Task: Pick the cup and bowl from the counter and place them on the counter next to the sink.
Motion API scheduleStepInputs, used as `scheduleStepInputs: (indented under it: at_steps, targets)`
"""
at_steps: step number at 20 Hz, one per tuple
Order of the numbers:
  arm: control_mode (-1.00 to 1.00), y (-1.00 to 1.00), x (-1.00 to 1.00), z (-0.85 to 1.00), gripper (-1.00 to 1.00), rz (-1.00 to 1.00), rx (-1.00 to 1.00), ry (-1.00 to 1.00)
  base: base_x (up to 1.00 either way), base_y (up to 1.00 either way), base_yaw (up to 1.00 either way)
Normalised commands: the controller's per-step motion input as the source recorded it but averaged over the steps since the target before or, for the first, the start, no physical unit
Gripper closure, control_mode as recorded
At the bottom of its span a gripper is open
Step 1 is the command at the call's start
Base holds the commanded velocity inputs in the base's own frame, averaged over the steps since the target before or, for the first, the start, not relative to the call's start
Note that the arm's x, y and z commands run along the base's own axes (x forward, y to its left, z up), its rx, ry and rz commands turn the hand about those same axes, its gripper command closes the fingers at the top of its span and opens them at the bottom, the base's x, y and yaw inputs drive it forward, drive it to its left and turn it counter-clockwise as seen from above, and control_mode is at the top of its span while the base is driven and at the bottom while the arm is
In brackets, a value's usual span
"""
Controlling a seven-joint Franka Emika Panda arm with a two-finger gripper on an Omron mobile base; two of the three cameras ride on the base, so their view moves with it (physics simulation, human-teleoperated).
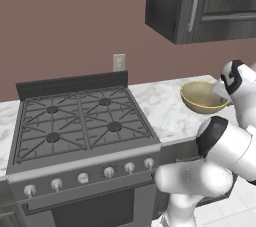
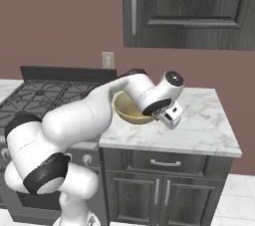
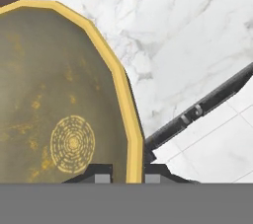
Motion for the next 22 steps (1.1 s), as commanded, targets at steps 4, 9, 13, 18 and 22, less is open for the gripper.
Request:
scheduleStepInputs:
  at_steps: [4,9,13,18,22]
  targets:
    - [-1.00,0.70,-0.36,0.35,1.00,0.00,-0.01,0.01,0.00,0.00,0.00]
    - [-1.00,0.73,-0.21,0.33,1.00,0.00,-0.02,0.05,0.00,0.00,0.00]
    - [-1.00,0.76,-0.13,0.25,1.00,0.00,-0.04,0.05,0.00,0.00,0.00]
    - [-1.00,0.77,-0.04,0.22,1.00,0.00,-0.04,0.04,0.00,0.00,0.00]
    - [-1.00,0.67,-0.14,0.12,1.00,0.00,-0.02,0.03,0.00,0.00,0.00]
